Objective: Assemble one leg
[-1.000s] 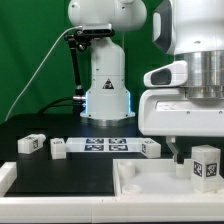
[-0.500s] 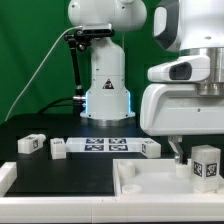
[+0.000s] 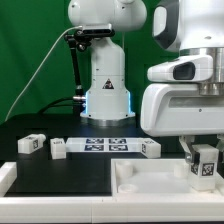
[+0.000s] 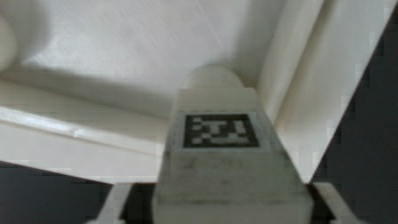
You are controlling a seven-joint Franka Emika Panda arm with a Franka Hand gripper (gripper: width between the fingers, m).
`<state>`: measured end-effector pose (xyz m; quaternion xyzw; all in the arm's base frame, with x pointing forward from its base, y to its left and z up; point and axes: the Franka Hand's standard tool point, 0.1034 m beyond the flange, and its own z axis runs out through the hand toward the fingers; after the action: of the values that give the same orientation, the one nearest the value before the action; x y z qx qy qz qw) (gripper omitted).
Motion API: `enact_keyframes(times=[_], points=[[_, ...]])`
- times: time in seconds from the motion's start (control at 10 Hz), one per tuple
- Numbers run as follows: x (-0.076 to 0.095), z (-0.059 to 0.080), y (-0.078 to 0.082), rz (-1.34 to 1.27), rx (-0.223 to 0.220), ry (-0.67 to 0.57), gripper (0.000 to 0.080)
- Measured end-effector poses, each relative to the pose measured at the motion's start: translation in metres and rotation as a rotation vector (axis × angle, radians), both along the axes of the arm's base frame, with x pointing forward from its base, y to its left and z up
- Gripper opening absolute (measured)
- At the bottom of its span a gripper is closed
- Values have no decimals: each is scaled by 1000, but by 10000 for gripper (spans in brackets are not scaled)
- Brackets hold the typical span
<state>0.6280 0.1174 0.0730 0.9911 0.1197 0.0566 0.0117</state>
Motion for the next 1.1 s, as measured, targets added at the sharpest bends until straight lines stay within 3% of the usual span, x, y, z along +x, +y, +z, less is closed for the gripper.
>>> enact_keyframes(times=[0.2,0.5,0.9,1.0,1.1], points=[[0,0,0,-117,16,0,291],[-3,-3,0,-637,103,-9,291],[-4,-4,0,-1253,151,-31,292],[-4,-4,0,-1306,151,-34,292],[-6,-4,2,-1542,183,-23,292]])
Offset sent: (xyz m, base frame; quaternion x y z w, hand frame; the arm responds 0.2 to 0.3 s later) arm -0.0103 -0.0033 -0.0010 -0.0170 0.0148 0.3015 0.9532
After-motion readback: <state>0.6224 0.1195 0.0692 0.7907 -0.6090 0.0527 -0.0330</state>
